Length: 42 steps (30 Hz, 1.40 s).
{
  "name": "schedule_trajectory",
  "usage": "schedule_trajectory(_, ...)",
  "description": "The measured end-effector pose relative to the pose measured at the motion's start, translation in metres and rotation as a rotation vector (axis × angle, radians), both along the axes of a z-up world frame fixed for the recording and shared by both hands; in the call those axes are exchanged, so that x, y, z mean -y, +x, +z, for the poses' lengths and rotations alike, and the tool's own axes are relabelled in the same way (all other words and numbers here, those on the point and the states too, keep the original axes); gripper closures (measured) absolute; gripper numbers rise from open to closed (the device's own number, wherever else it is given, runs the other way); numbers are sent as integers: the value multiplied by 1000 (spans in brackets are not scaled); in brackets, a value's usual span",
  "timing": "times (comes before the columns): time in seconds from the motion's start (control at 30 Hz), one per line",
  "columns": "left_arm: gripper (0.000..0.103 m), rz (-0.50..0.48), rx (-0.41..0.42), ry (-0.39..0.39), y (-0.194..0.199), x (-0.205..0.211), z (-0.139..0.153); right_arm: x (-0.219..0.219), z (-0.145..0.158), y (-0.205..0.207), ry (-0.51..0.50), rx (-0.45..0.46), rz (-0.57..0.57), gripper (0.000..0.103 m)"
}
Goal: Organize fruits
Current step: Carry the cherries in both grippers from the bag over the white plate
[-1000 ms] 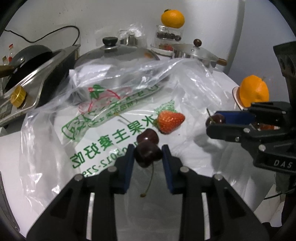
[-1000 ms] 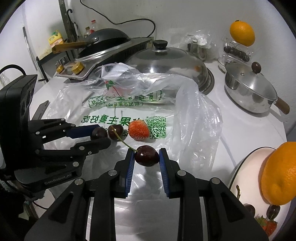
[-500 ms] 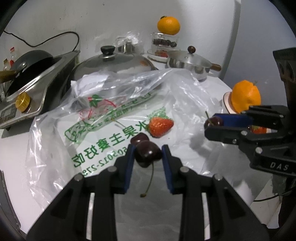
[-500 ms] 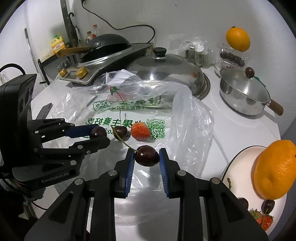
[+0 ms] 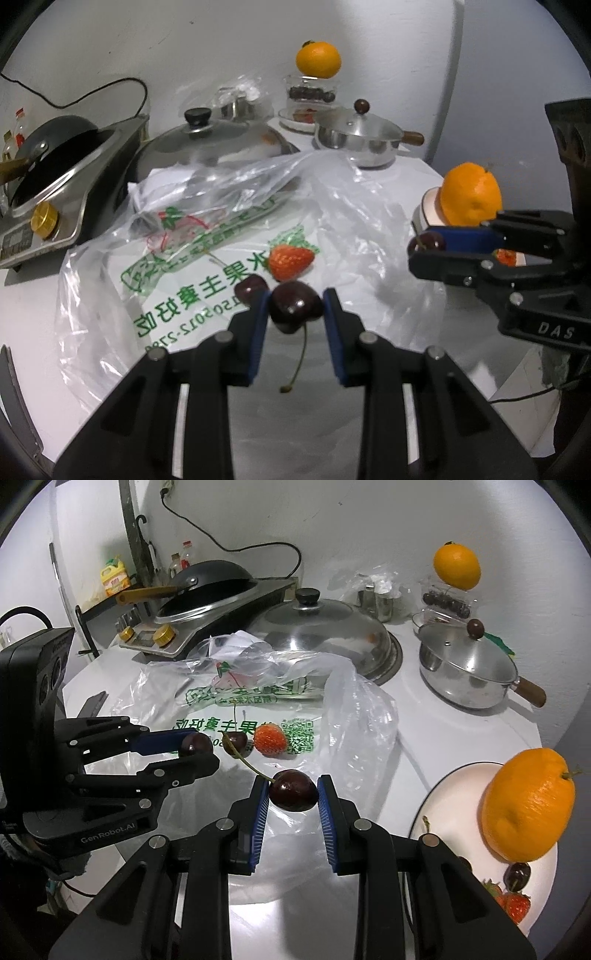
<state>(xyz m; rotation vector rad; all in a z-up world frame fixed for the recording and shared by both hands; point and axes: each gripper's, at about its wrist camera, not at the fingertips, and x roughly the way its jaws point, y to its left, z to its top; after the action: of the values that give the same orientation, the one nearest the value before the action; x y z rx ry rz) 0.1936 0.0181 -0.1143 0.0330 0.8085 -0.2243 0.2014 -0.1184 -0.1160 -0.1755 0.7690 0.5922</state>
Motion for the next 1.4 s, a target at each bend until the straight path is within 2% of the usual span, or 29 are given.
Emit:
schedule_trajectory(0.87, 72, -79, 24, 26, -7, 60, 19, 80, 8, -20, 33, 29, -125, 74)
schedule_trajectory(1.4, 72, -143, 21, 38, -1, 102, 19, 134, 3, -21, 48, 23, -209, 74)
